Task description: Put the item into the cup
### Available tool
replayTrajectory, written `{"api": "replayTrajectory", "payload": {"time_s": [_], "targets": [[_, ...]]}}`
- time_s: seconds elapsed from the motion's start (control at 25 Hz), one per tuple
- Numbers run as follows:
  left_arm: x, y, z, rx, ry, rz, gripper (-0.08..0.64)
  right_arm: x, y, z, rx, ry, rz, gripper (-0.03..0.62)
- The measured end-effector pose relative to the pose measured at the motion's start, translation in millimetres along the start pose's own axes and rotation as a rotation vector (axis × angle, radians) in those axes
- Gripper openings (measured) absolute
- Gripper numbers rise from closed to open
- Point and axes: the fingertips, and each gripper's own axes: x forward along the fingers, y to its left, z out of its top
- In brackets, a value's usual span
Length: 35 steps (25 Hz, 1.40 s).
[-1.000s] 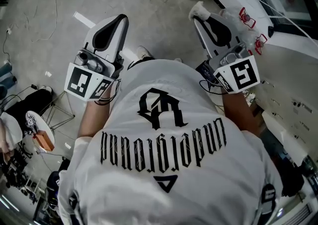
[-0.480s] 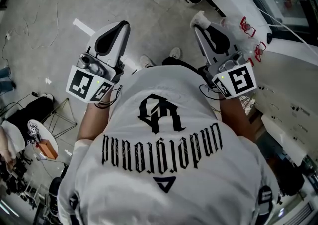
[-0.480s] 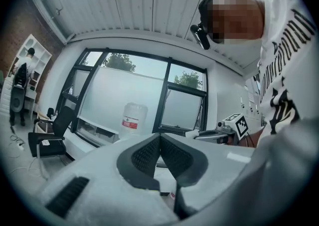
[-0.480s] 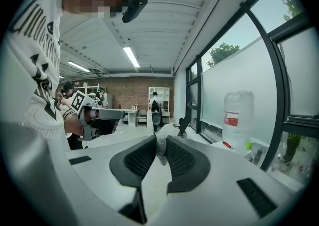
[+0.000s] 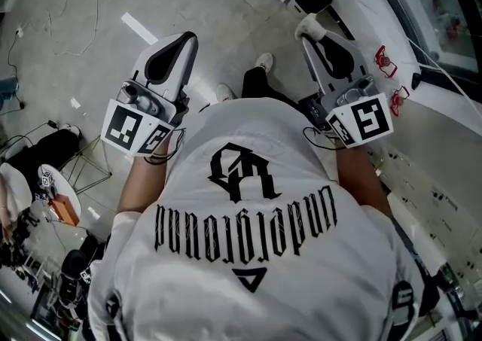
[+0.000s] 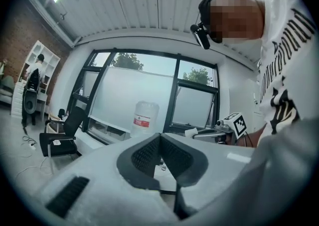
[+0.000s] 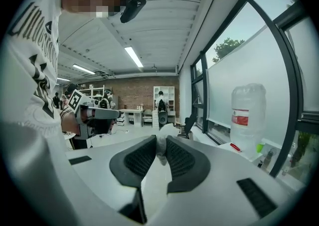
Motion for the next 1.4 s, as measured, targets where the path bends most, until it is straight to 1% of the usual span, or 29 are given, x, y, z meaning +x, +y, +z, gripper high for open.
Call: {"api": "replayTrajectory", "payload": {"time_s": [0.16,0.28,0.6,0.72,0.84,0.96,1.12,1.4], "targets": [[29.2,18.0,2.3,-0.004,0.005,0.028,0.015,22.4,-31.8,3.3,-0.009,0.009,0.031,0.067],[54.0,23.7,0.9,-0.008,0.017,0.040,0.015,33.5,-55.5,2.1,-0.002,0.016,0.054,0.067],[141.7,34.6,1.1,0.003,0.040,0.029,0.015,47.3,-133.7,-6.6,0.026,0.018,0.063,0.067],[172.9,32.3,2.3,0.014,0.048,0.008,0.015,43.3,-160.2,-6.2,0.033,0.002,0.050,0.067],[195.7,28.1,3.8,0.011,0.047,-0.011,0.015,37.4,-178.2,-6.4,0.039,-0.010,0.040,0.067],[219.5,18.0,5.0,0.027,0.049,-0.043,0.015,29.2,-195.7,-9.0,0.047,-0.017,0.028,0.067],[249.0,6.2,4.0,0.036,0.056,-0.090,0.015,16.1,-220.3,-16.9,0.065,-0.018,-0.015,0.067],[278.0,9.0,10.9,0.041,0.060,-0.188,0.015,6.5,-237.2,-18.8,0.080,-0.015,-0.117,0.067]]}}
